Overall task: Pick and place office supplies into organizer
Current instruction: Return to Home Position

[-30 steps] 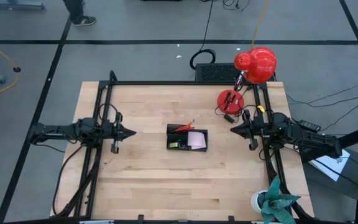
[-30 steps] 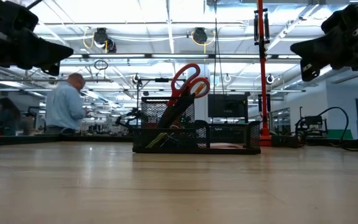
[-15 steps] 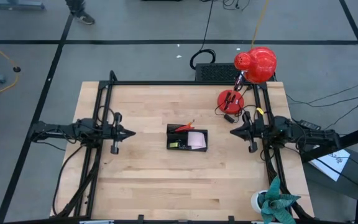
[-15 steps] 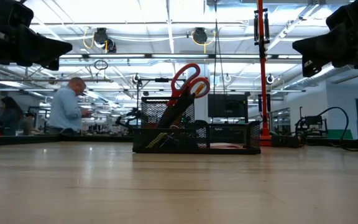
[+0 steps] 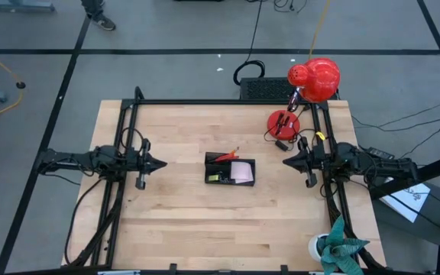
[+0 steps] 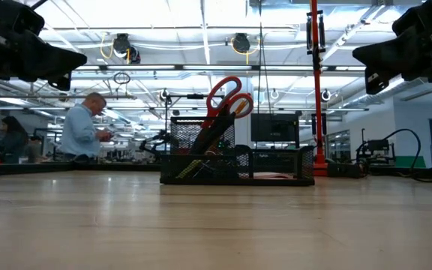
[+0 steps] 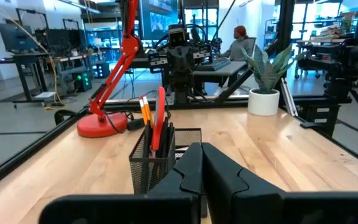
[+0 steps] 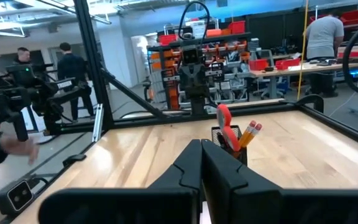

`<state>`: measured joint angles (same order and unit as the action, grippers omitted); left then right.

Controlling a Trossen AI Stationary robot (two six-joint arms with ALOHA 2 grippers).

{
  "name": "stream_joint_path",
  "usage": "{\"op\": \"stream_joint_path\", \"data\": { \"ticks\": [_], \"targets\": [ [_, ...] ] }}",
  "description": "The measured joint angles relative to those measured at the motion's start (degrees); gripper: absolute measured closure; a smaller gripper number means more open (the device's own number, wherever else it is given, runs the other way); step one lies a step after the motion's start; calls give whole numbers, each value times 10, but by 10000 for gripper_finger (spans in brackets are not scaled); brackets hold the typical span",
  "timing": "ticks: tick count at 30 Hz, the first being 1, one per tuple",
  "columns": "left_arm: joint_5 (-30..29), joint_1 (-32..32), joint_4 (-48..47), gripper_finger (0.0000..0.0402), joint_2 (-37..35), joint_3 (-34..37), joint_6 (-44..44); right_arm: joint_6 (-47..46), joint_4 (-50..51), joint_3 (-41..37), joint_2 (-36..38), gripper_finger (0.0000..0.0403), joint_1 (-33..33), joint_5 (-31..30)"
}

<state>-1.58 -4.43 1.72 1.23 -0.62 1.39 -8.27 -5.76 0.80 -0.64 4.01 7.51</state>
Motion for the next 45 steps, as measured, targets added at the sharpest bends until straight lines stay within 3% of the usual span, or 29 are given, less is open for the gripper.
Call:
{"op": "stream_joint_path", "data": {
  "ticks": [8,21,31,45],
  "targets": [
    [0,0,0,375,0,0,0,0,0,0,0,403,0,0],
    [0,0,0,399,0,0,0,0,0,0,0,403,0,0],
    [0,0,0,366,0,0,-1,0,0,0,0,403,0,0],
    [0,0,0,366,0,0,-2,0,0,0,0,403,0,0]
  ]
}}
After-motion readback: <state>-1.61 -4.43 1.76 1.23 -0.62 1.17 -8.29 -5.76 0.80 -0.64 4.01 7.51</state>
